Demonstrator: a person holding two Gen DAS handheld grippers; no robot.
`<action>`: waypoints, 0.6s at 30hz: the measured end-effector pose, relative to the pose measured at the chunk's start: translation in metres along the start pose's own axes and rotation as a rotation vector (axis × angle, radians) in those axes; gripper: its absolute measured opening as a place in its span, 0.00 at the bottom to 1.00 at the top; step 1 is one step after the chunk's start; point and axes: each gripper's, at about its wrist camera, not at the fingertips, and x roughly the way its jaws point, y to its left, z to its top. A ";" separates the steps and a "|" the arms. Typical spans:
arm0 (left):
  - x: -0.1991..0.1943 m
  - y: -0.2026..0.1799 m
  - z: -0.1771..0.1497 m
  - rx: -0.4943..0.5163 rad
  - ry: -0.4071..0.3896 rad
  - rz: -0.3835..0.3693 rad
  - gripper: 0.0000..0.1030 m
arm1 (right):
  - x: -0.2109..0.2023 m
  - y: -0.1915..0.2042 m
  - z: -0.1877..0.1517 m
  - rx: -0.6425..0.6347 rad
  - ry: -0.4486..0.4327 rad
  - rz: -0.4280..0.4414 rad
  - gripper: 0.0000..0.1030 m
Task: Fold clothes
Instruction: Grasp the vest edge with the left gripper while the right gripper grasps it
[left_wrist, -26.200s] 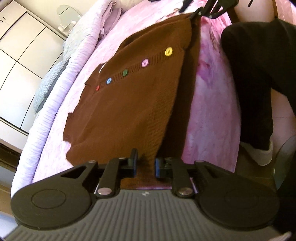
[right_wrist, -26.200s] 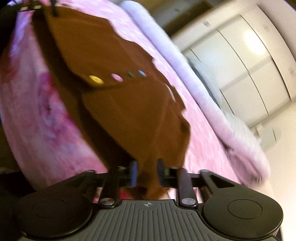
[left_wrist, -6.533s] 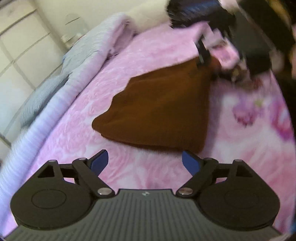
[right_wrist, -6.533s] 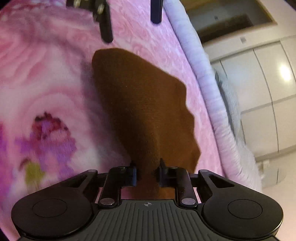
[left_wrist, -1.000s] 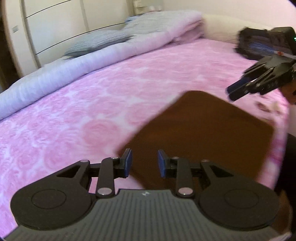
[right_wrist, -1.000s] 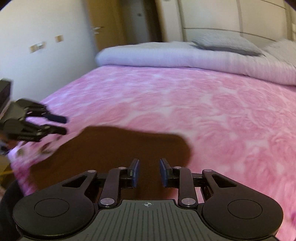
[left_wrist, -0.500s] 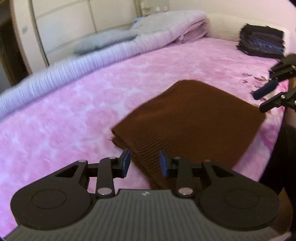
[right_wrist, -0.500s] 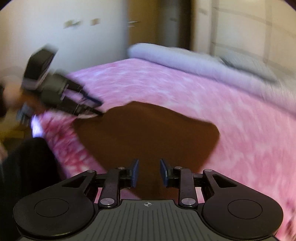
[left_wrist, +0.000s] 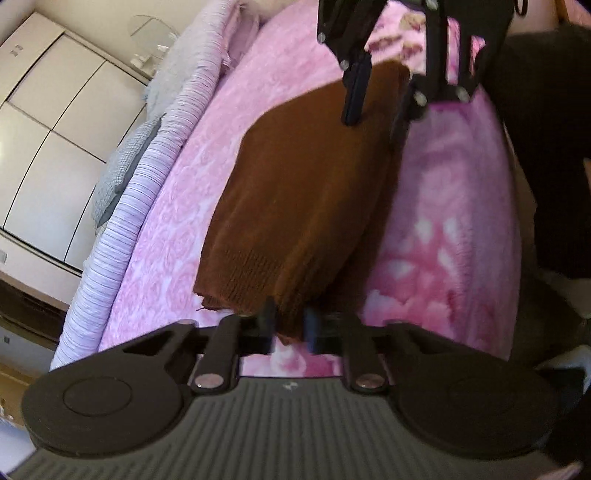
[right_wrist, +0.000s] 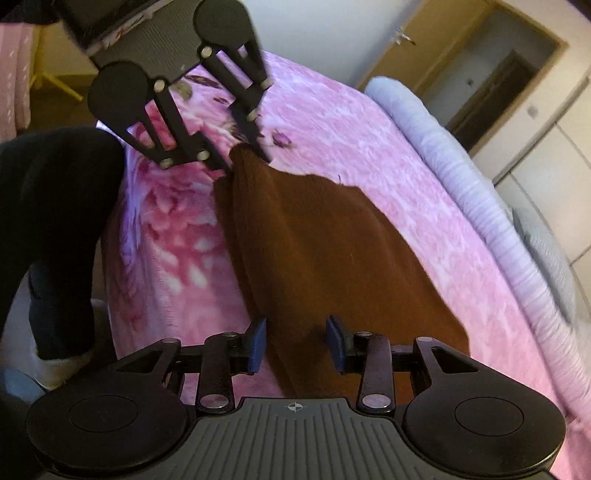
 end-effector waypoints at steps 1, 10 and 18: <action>-0.001 0.003 0.002 0.022 -0.009 0.029 0.08 | 0.000 -0.003 -0.001 0.020 -0.003 -0.002 0.15; 0.012 -0.018 -0.011 0.146 -0.006 0.084 0.08 | 0.002 0.012 0.000 -0.028 -0.080 -0.099 0.13; 0.030 -0.034 -0.026 0.103 0.050 0.040 0.02 | 0.008 0.026 -0.018 -0.125 -0.050 -0.142 0.29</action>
